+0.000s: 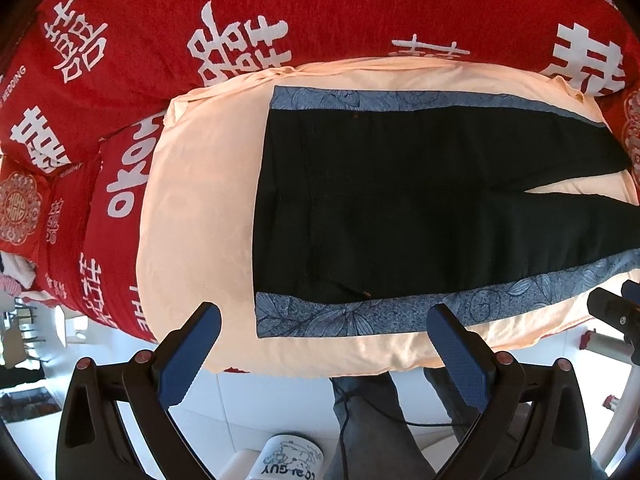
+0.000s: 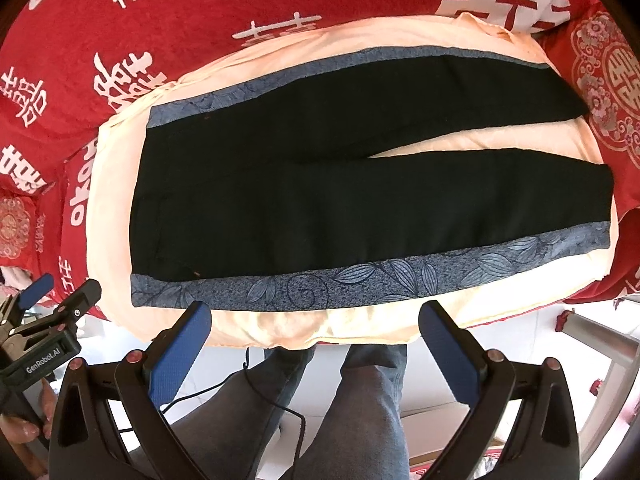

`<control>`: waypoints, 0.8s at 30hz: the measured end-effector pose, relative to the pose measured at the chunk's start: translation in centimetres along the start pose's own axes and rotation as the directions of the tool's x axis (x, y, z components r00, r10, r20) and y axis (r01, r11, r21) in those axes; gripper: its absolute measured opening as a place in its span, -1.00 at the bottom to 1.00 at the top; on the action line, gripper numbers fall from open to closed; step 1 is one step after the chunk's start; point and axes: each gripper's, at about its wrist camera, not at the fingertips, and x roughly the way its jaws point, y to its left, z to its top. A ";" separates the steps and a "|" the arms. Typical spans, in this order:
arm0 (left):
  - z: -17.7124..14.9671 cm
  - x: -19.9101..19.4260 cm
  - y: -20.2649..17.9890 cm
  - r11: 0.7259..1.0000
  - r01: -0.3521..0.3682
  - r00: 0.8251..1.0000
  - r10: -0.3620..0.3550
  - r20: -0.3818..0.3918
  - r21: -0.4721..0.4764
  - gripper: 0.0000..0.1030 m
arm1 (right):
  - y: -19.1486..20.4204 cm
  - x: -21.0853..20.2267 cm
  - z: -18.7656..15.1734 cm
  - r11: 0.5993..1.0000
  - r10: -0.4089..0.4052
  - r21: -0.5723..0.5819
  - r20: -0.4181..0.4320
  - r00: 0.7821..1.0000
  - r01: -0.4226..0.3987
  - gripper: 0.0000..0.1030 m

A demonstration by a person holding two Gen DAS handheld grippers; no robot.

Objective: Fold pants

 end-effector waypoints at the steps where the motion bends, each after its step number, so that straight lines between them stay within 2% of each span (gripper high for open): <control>1: 0.0 0.0 -0.1 1.000 -0.004 1.000 0.004 -0.003 -0.005 1.00 | -0.2 0.1 0.1 1.000 0.005 -0.001 -0.004 1.000 -0.005 1.00; 9: -0.1 -1.1 -1.3 0.997 -0.038 0.999 0.038 0.001 -0.066 1.00 | -1.8 -0.9 0.8 0.999 0.026 -0.040 0.002 1.000 -0.026 1.00; 20: -1.8 -2.4 -3.8 0.986 -0.064 0.998 0.067 0.013 -0.155 1.00 | -4.4 -2.1 1.2 0.990 0.031 -0.139 0.007 0.999 -0.030 1.00; 24: -2.5 -2.3 -3.4 0.985 -0.037 0.999 0.040 0.015 -0.167 1.00 | -5.3 -1.6 0.7 0.988 0.038 -0.149 -0.009 0.999 -0.039 1.00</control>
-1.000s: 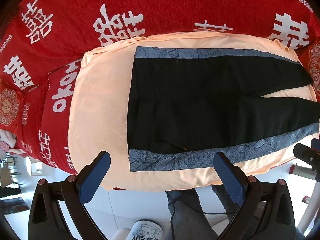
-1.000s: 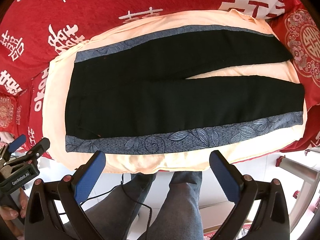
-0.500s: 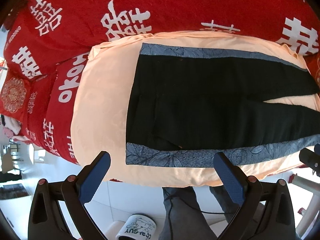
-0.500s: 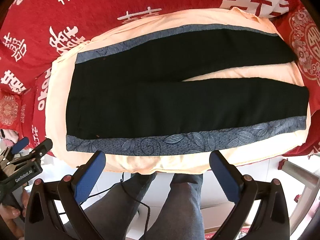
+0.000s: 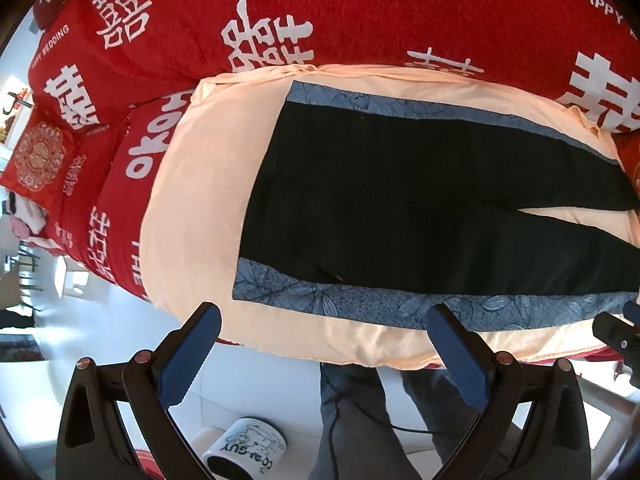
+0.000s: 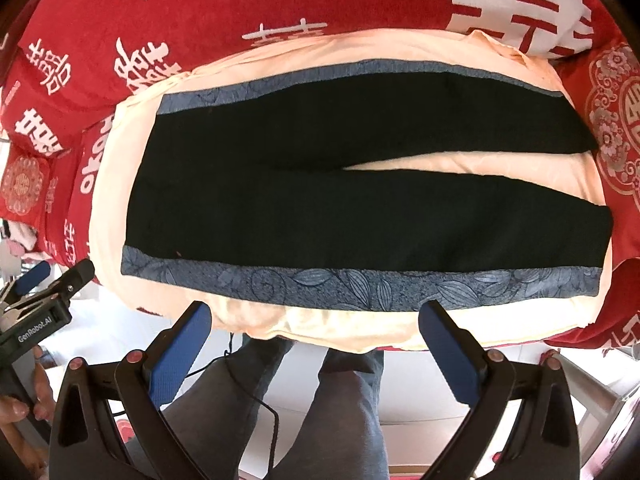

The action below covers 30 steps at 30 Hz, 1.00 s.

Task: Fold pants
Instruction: 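Grasp the grey cuffs with both grippers and lift them up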

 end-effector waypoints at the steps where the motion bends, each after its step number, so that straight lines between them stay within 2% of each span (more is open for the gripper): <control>1: -0.1 0.1 0.3 1.000 0.008 1.000 -0.008 0.004 -0.003 1.00 | -0.1 0.1 -0.1 1.000 0.002 0.006 -0.001 1.000 -0.002 1.00; 5: -0.4 2.0 2.4 0.998 0.059 0.998 -0.059 -0.002 -0.023 1.00 | 0.0 0.6 -0.9 0.998 0.038 0.041 0.000 0.999 -0.038 1.00; 7: -0.5 4.1 3.8 0.991 0.125 0.992 -0.126 -0.026 -0.041 1.00 | 0.4 1.3 -1.4 0.996 0.069 0.058 -0.001 0.998 -0.069 1.00; 12: -2.0 9.0 6.6 0.975 0.195 0.978 -0.202 -0.058 -0.105 1.00 | 2.0 5.6 -3.1 0.968 0.220 0.134 -0.028 0.975 -0.214 1.00; 15: -3.3 11.8 8.2 0.958 0.236 0.965 -0.250 -0.072 -0.162 1.00 | 3.2 9.2 -4.3 0.911 0.371 0.211 -0.037 0.928 -0.355 1.00; 18: -4.4 14.5 9.5 0.929 0.294 0.945 -0.317 -0.076 -0.226 1.00 | 4.6 13.5 -5.5 0.843 0.478 0.295 -0.026 0.878 -0.450 1.00; 20: -4.9 16.0 10.1 0.907 0.332 0.932 -0.358 -0.061 -0.258 1.00 | 5.2 15.8 -6.1 0.816 0.509 0.331 -0.021 0.861 -0.474 0.95; 23: -5.0 17.9 10.2 0.881 0.384 0.911 -0.410 -0.043 -0.275 1.00 | 5.3 19.4 -6.9 0.763 0.560 0.391 -0.002 0.829 -0.515 0.62; 25: -4.8 19.0 10.0 0.873 0.407 0.901 -0.432 -0.037 -0.270 1.00 | 4.9 21.6 -7.1 0.720 0.598 0.420 0.028 0.801 -0.552 0.59; 28: -4.3 20.7 9.9 0.851 0.442 0.883 -0.469 -0.030 -0.284 1.00 | 4.0 23.6 -7.1 0.676 0.628 0.446 0.067 0.775 -0.586 0.59; 30: -4.1 21.4 10.2 0.828 0.465 0.868 -0.496 -0.023 -0.313 1.00 | 3.1 24.8 -7.1 0.616 0.656 0.486 0.117 0.745 -0.619 0.60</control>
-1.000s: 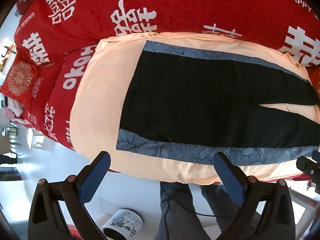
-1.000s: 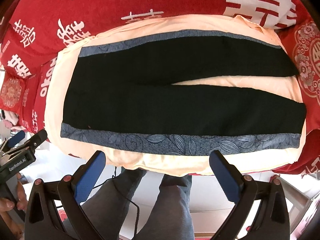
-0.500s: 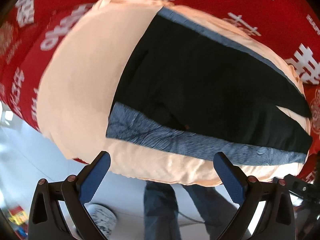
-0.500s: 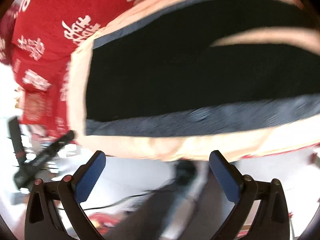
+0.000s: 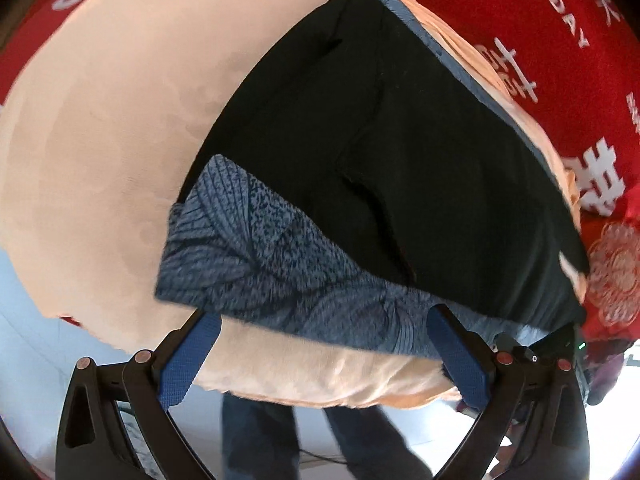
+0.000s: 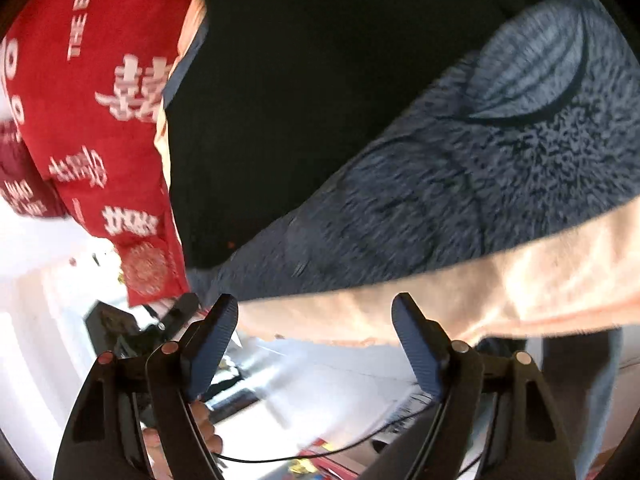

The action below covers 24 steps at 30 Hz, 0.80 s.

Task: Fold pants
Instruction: 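Grasp the grey cuffs with both grippers and lift them up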

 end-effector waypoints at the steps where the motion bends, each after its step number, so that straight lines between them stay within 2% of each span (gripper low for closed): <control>1: 0.3 0.2 0.2 1.000 0.016 1.000 -0.016 0.000 -0.023 1.00 | -0.4 0.2 0.1 0.999 0.035 0.031 0.006 0.999 -0.035 0.59; 2: 0.6 0.2 0.3 0.998 0.028 1.000 -0.028 0.002 -0.049 1.00 | -0.6 0.4 0.3 0.996 0.064 0.057 0.010 0.998 -0.065 0.56; 4: 1.2 0.2 0.2 0.994 0.063 0.998 -0.063 0.010 -0.084 0.89 | -0.4 0.5 0.5 0.992 0.101 0.076 0.021 0.995 -0.102 -0.34; 5: 1.5 0.2 0.1 0.993 0.071 0.997 -0.069 0.016 -0.090 0.61 | 0.1 0.3 0.6 0.992 0.106 0.067 0.023 0.994 -0.108 -0.77; 6: 1.8 0.4 -0.2 0.994 0.069 0.998 -0.068 0.012 -0.090 0.44 | 0.9 0.0 0.6 0.991 0.126 0.037 0.036 0.991 -0.127 -0.79; 8: 2.2 0.9 -0.5 0.994 0.069 0.998 -0.069 0.012 -0.081 0.39 | 2.6 -0.9 0.7 0.990 0.137 -0.029 0.034 0.990 -0.136 -0.79; 10: 2.2 1.4 -0.7 0.996 0.057 0.998 -0.058 -0.001 -0.070 0.37 | 3.5 -1.1 1.0 0.992 0.103 -0.071 0.020 0.994 -0.102 -0.76; 13: 2.0 1.6 -0.6 0.997 0.050 0.999 -0.050 -0.004 -0.063 0.37 | 2.7 -1.3 1.8 0.996 0.017 -0.085 0.020 1.000 -0.015 -0.73; 16: 2.2 1.8 -0.3 0.997 0.052 0.999 -0.053 -0.014 -0.065 0.37 | 1.2 -3.0 1.8 0.998 -0.001 -0.063 0.071 0.997 0.005 -0.39; 18: 2.2 1.8 -0.3 0.997 0.048 0.998 -0.049 -0.025 -0.053 0.37 | 0.0 -5.1 1.7 1.000 0.001 -0.029 0.125 0.992 0.003 -0.07; 19: 2.3 1.9 -0.5 0.998 0.041 0.999 -0.043 -0.027 -0.045 0.37 | -0.7 -5.5 1.7 1.000 0.000 -0.007 0.148 0.989 0.001 -0.05; 23: 2.3 2.0 -1.2 1.000 0.007 1.000 -0.007 -0.030 0.001 0.34 | -3.7 -8.5 1.6 0.985 0.077 0.126 0.266 0.961 -0.114 -0.05; 24: 2.2 2.0 -1.2 1.000 -0.008 1.000 0.009 -0.026 0.005 0.18 | -4.5 -9.1 1.7 0.973 0.110 0.164 0.296 0.949 -0.164 -0.06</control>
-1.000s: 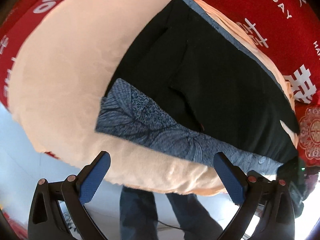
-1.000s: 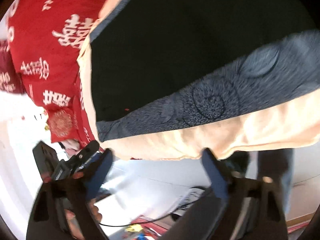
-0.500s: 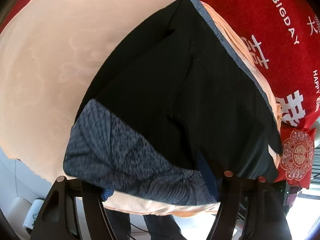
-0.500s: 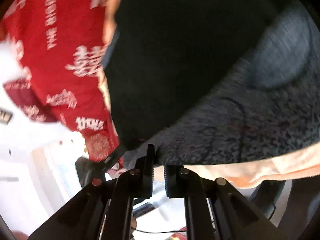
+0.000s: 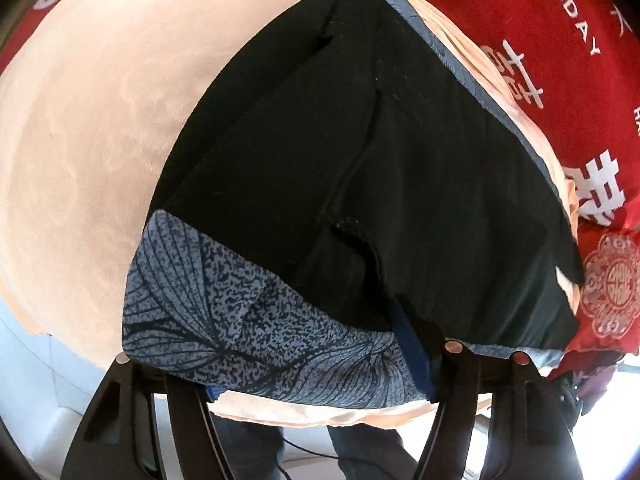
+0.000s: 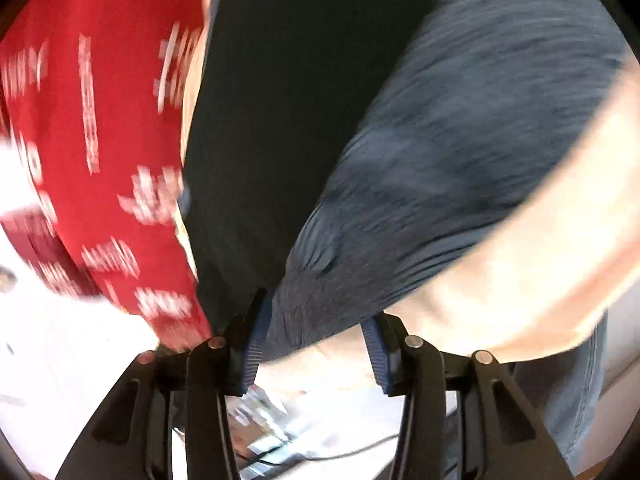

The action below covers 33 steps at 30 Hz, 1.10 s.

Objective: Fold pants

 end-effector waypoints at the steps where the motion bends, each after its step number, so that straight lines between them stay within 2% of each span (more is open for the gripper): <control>1: 0.0 0.0 0.0 1.000 -0.027 1.000 0.027 0.001 0.000 0.10 | -0.3 -0.2 0.3 0.999 0.013 0.033 0.009 1.000 -0.014 -0.12; 3: 0.1 -0.4 0.1 0.999 -0.032 0.999 0.032 -0.002 -0.025 -0.11 | -0.4 -0.5 0.8 0.997 -0.007 0.071 0.010 1.000 0.006 -0.85; 5: 0.4 -1.3 0.0 0.998 -0.020 1.000 0.020 -0.005 -0.053 -0.23 | 1.1 -0.8 1.2 0.998 -0.065 0.007 -0.011 0.998 0.065 -0.86; 8: 1.5 -3.8 -1.8 0.999 -0.024 0.999 0.025 0.022 -0.031 -0.23 | 6.0 -1.3 2.1 0.976 -0.157 -0.163 -0.056 0.986 0.146 -0.87; 11: 3.9 -6.7 -4.6 1.000 -0.012 0.996 0.013 0.085 -0.005 -0.23 | 12.4 -1.9 3.7 0.934 -0.190 -0.321 -0.083 0.978 0.154 -0.87; 15: 9.6 -8.9 -8.0 1.000 0.014 0.980 -0.012 0.201 -0.010 -0.22 | 20.7 -1.2 8.2 0.864 -0.208 -0.481 -0.076 0.975 0.147 -0.87; 18: 15.2 -7.6 -10.0 1.000 0.004 0.962 -0.001 0.274 -0.013 -0.22 | 25.3 0.5 12.5 0.828 -0.213 -0.544 -0.078 0.974 0.137 -0.87; 22: 20.1 -3.6 -11.0 0.997 -0.075 0.952 0.076 0.296 -0.012 -0.15 | 27.1 4.2 18.0 0.794 -0.263 -0.587 -0.098 0.960 0.157 -0.87; 25: 22.8 0.9 -10.3 0.981 -0.182 0.939 0.192 0.285 -0.060 -0.13 | 27.2 8.1 21.7 0.771 -0.323 -0.605 -0.104 0.941 0.198 -0.87; 26: 23.5 2.6 -9.7 0.976 -0.198 0.941 0.215 0.260 -0.089 0.00 | 27.1 10.0 23.1 0.763 -0.357 -0.607 -0.111 0.927 0.222 -0.86; 27: 23.9 3.7 -9.3 0.971 -0.214 0.939 0.235 0.251 -0.108 0.24 | 26.8 11.5 24.1 0.752 -0.393 -0.612 -0.118 0.912 0.245 -0.83; 29: 24.7 4.6 -8.9 0.948 -0.290 0.909 0.316 0.272 -0.133 0.53 | 25.5 13.4 25.5 0.734 -0.443 -0.617 -0.119 0.889 0.283 -0.81; 30: 25.0 4.5 -8.8 0.942 -0.308 0.904 0.333 0.267 -0.132 0.53 | 25.1 14.4 26.2 0.739 -0.450 -0.608 -0.126 0.884 0.290 -0.82; 31: 25.3 3.9 -8.7 0.944 -0.305 0.909 0.328 0.256 -0.125 0.53 | 25.0 14.7 26.6 0.757 -0.431 -0.592 -0.131 0.893 0.278 -0.84; 33: 25.1 1.9 -8.7 0.946 -0.299 0.905 0.323 0.277 -0.129 0.53 | 25.1 14.7 27.2 0.793 -0.410 -0.549 -0.160 0.898 0.264 -0.83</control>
